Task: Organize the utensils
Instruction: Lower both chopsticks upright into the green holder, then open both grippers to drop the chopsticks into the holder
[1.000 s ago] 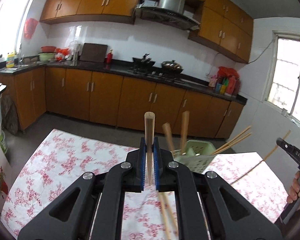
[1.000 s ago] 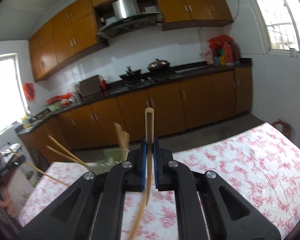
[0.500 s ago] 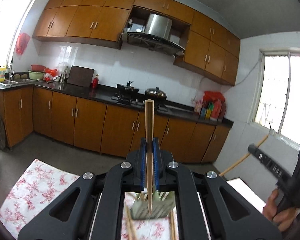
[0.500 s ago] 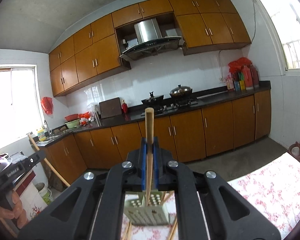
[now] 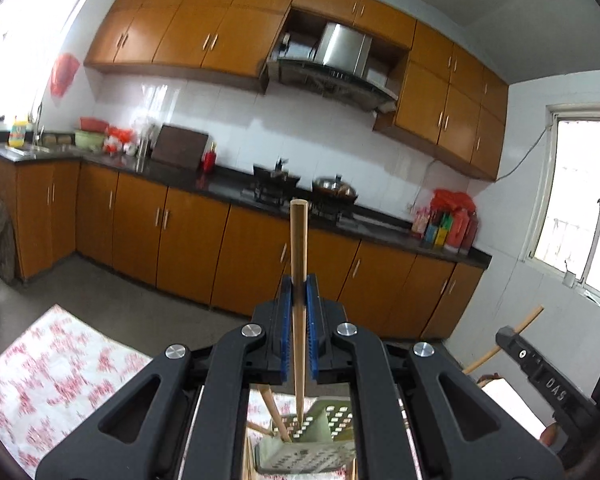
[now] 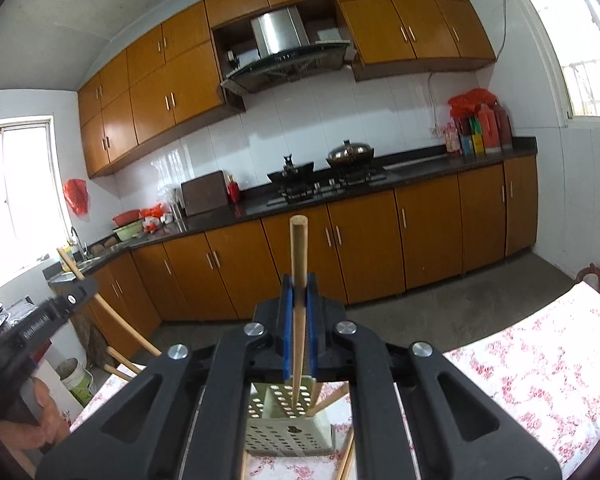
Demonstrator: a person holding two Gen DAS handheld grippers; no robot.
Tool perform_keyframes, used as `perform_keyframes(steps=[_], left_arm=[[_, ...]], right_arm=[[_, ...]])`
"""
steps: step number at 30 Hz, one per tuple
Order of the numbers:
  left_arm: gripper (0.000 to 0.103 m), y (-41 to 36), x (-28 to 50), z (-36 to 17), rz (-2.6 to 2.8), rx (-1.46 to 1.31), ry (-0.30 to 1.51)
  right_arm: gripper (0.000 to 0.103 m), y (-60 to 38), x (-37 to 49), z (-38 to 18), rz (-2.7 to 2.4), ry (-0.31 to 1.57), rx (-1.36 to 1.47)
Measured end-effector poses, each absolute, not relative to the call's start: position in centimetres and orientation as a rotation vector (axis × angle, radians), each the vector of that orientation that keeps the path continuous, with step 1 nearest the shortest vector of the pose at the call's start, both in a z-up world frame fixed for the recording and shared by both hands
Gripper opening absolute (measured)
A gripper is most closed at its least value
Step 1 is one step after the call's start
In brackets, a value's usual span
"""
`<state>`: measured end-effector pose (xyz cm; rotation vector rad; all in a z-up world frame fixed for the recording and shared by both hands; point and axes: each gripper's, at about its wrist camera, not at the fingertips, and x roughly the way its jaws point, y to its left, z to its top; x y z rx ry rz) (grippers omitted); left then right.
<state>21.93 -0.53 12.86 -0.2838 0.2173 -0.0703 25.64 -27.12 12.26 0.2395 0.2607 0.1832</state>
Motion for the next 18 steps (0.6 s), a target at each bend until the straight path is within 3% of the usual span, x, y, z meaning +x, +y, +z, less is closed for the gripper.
perform_keyframes(steps=[8, 18], left_arm=[[0.007, -0.4, 23.1, 10.9, -0.085, -0.289, 0.308], [0.008, 0.7, 21.0, 12.6, -0.089, -0.282, 0.283]], right_arm=[[0.010, -26.9, 26.3, 10.9, 0.187, 0.291, 0.239], [0.012, -29.0, 23.0, 11.6, 0.108, 0.241, 0.257]])
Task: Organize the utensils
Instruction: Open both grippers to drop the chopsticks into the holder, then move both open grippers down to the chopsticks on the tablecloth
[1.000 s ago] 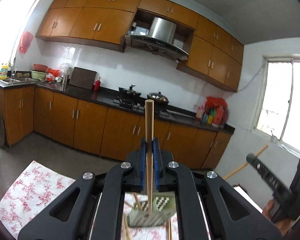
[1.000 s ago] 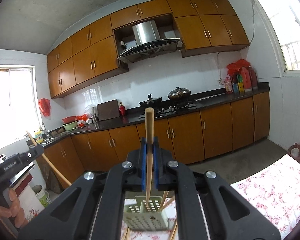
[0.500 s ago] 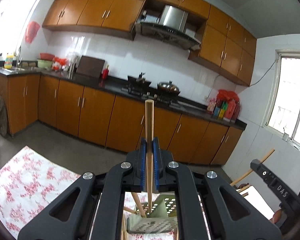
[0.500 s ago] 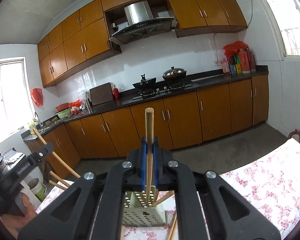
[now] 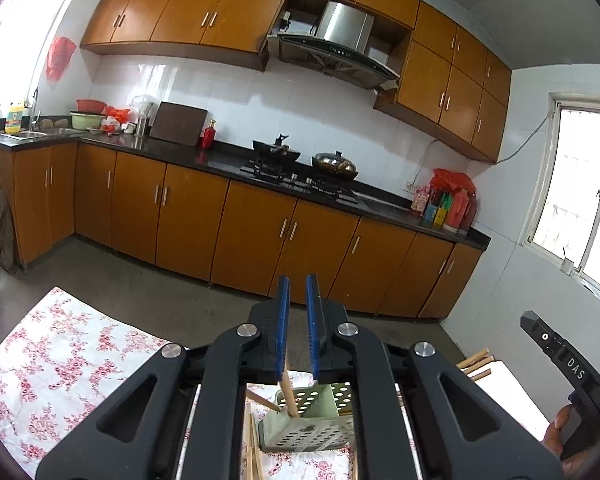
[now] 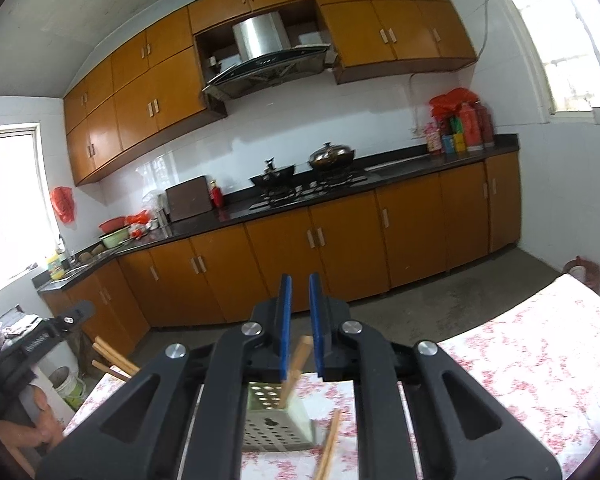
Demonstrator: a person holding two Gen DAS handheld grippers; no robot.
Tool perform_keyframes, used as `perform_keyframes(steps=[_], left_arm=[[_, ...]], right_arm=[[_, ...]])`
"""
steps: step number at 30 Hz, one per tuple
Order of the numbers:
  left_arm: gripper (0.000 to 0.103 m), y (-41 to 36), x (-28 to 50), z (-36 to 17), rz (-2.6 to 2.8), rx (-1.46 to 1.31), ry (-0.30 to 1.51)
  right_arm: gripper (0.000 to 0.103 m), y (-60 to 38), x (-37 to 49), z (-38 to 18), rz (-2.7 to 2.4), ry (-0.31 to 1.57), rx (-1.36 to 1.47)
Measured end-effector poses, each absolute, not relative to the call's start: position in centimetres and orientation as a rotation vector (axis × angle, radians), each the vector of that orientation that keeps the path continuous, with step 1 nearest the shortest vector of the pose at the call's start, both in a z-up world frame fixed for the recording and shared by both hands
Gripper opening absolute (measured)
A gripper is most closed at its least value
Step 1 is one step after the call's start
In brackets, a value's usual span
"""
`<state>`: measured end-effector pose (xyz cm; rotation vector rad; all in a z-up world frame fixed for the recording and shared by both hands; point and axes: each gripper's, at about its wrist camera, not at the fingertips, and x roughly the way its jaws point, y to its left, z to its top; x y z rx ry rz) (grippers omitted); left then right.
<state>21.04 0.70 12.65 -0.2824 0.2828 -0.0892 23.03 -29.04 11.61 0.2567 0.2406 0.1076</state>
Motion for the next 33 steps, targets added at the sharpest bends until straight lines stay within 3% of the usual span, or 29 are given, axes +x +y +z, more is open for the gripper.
perform_keyframes(steps=[9, 21, 33], left_arm=[[0.008, 4.0, 16.4, 11.0, -0.049, -0.279, 0.318], [0.008, 8.3, 16.2, -1.2, 0.062, -0.253, 0.630], [0.008, 7.5, 15.8, -4.3, 0.021, -0.230, 0.719]], right_arm=[[0.016, -34.4, 19.8, 6.1, -0.019, 0.383, 0.302], [0.016, -30.2, 21.1, -8.2, 0.092, 0.791, 0.321], [0.017, -23.2, 22.3, -11.5, 0.188, 0.906, 0.183]])
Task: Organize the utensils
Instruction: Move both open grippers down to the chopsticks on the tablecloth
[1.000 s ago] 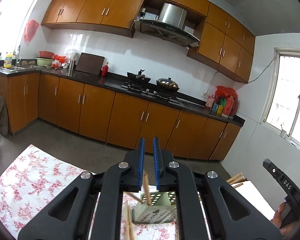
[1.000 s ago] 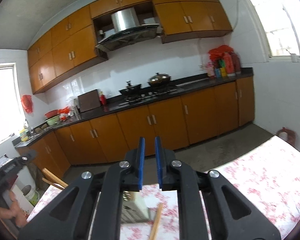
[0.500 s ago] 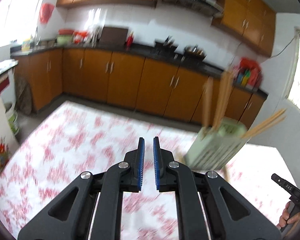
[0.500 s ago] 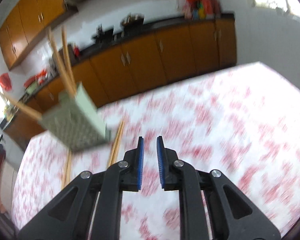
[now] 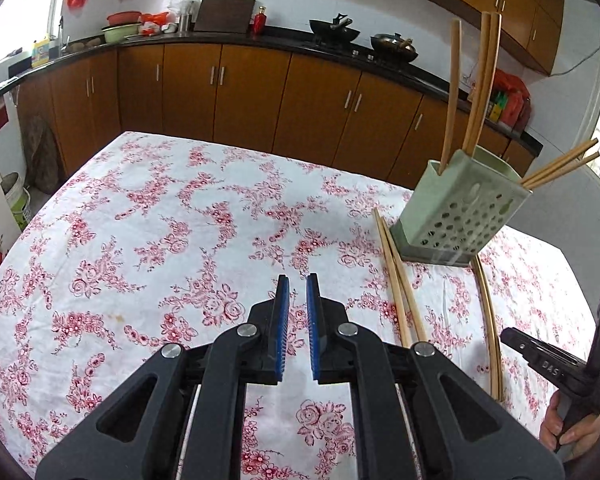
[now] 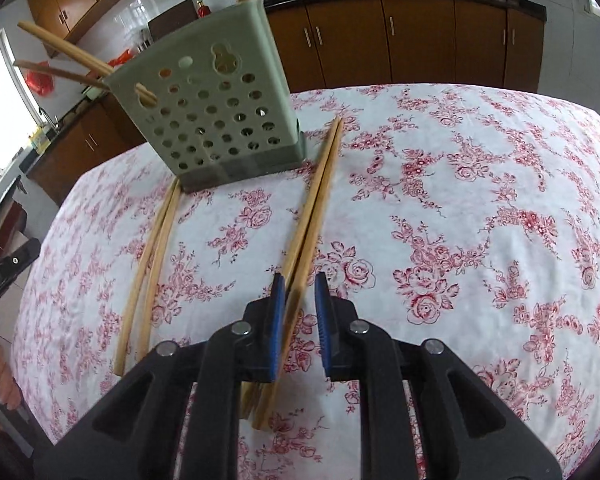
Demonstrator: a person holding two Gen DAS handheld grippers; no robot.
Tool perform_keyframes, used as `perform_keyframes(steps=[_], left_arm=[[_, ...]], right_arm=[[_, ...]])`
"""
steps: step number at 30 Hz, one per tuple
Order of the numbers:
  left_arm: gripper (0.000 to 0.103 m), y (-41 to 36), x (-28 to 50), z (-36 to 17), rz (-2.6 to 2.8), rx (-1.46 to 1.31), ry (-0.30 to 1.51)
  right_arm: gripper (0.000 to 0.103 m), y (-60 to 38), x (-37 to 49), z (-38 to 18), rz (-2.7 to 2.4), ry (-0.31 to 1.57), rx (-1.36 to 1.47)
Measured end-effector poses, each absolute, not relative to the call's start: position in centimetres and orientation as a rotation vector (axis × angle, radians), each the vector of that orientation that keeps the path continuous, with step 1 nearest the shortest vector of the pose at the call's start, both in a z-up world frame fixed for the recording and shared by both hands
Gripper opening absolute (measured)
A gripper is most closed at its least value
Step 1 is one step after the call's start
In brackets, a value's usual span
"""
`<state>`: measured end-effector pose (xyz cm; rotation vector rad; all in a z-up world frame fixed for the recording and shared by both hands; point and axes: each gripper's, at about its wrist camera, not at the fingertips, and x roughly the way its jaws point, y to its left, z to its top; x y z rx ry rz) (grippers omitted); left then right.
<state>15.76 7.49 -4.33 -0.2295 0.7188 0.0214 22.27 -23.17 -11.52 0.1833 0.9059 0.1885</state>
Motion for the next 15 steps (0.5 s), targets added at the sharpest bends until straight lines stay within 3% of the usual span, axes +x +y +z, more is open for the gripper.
perform_keyframes(steps=[7, 15], left_arm=[[0.008, 7.1, 16.0, -4.8, 0.013, -0.227, 0.736], [0.008, 5.9, 16.1, -5.2, -0.026, -0.220, 0.754]], right_arm=[[0.017, -23.0, 22.6, -11.9, 0.172, 0.913, 0.128], [0.008, -23.7, 22.9, -11.9, 0.094, 0.896, 0.049]])
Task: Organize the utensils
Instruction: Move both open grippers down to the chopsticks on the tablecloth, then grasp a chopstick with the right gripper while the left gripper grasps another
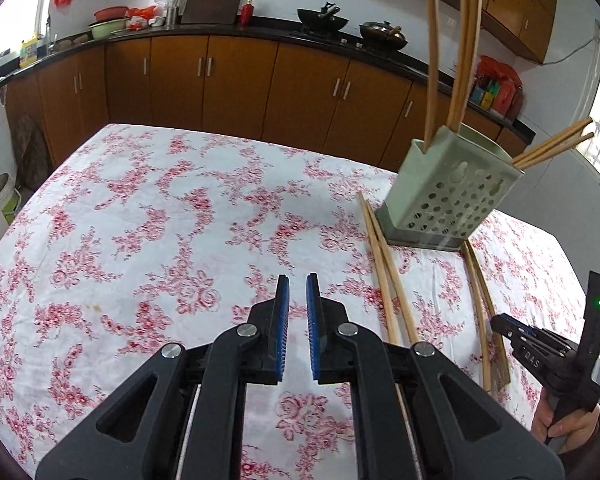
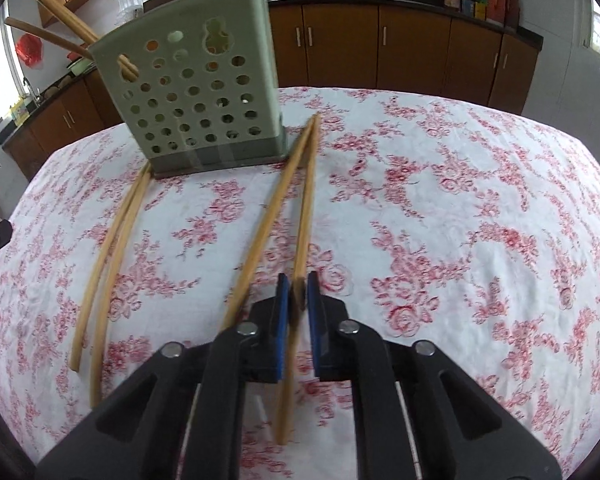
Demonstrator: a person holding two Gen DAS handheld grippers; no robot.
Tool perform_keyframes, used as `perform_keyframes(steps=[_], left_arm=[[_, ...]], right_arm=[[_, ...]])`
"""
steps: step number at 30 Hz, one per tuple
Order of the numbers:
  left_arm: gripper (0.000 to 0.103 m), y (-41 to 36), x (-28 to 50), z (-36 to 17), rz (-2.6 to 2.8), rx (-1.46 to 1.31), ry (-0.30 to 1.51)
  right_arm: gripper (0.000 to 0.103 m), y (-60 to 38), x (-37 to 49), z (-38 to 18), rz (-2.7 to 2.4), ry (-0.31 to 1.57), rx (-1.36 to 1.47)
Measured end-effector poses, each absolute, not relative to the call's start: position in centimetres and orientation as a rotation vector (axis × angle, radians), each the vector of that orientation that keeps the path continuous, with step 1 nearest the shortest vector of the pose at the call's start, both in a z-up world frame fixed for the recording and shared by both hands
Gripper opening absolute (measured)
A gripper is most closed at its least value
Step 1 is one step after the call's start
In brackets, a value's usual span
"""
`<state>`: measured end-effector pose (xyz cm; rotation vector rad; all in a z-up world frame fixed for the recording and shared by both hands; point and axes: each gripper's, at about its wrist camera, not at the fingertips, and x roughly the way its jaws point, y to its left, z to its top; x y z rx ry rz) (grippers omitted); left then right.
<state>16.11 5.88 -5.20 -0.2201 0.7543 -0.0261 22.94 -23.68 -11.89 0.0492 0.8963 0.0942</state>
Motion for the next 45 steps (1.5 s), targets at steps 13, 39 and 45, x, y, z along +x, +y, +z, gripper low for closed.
perform_keyframes(steps=[13, 39, 45], left_arm=[[0.008, 0.4, 17.2, -7.6, -0.227, -0.192, 0.853], [0.007, 0.1, 20.2, -10.0, -0.059, -0.090, 0.912], [0.007, 5.2, 21.6, -9.9, 0.012, -0.117, 0.908]], right_arm=[[0.008, -31.4, 23.5, -12.1, -0.103, 0.888, 0.176], [0.008, -30.6, 23.7, -12.1, -0.069, 0.884, 0.132], [0.008, -30.1, 24.3, -12.0, -0.040, 0.876, 0.126]])
